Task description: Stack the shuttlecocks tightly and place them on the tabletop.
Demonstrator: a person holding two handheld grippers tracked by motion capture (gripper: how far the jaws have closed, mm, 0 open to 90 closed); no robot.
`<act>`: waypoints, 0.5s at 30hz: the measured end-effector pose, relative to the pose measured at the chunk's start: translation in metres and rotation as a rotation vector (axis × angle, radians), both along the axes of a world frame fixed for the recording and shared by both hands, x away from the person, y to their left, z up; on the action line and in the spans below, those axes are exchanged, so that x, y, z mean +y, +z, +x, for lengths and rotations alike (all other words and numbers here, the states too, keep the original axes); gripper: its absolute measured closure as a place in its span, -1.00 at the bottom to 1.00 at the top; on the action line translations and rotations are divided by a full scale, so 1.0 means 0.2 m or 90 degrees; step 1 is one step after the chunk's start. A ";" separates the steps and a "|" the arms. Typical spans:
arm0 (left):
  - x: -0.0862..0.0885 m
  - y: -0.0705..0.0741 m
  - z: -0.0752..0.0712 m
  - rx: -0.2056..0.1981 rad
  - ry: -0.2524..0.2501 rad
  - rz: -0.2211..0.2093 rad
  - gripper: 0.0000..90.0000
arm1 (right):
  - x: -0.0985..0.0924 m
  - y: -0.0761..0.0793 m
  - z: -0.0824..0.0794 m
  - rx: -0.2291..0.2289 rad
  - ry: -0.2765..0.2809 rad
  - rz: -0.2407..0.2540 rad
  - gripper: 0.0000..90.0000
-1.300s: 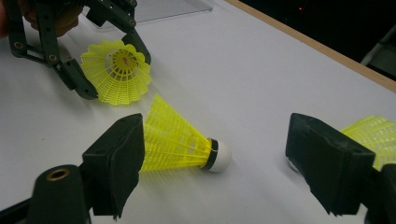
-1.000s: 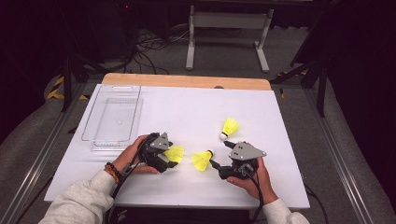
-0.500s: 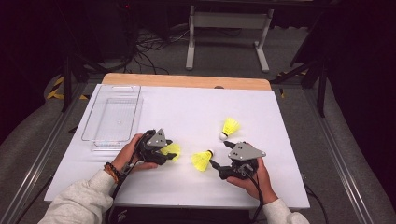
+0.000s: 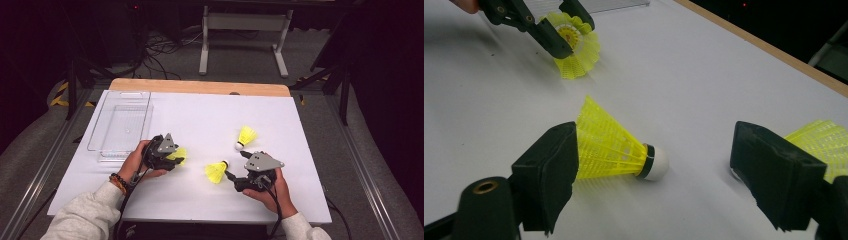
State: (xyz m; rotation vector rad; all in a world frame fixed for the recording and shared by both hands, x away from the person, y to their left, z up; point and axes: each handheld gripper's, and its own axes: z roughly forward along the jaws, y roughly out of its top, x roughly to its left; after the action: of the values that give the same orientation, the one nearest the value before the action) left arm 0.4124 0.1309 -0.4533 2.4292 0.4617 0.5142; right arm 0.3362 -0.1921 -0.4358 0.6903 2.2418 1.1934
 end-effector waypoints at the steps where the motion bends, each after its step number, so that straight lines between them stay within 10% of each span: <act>1: 0.00 0.00 0.00 0.000 -0.003 0.002 0.16 | 0.00 0.00 0.00 0.000 -0.001 -0.001 -0.55; 15: -0.04 0.06 0.05 -0.047 0.021 0.010 0.59 | 0.02 -0.01 0.01 -0.001 -0.001 -0.017 -0.55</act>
State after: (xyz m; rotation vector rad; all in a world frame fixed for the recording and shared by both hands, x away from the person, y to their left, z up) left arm 0.4214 0.1235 -0.4408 2.4121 0.4693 0.6213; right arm 0.3373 -0.1883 -0.4383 0.6794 2.2515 1.1611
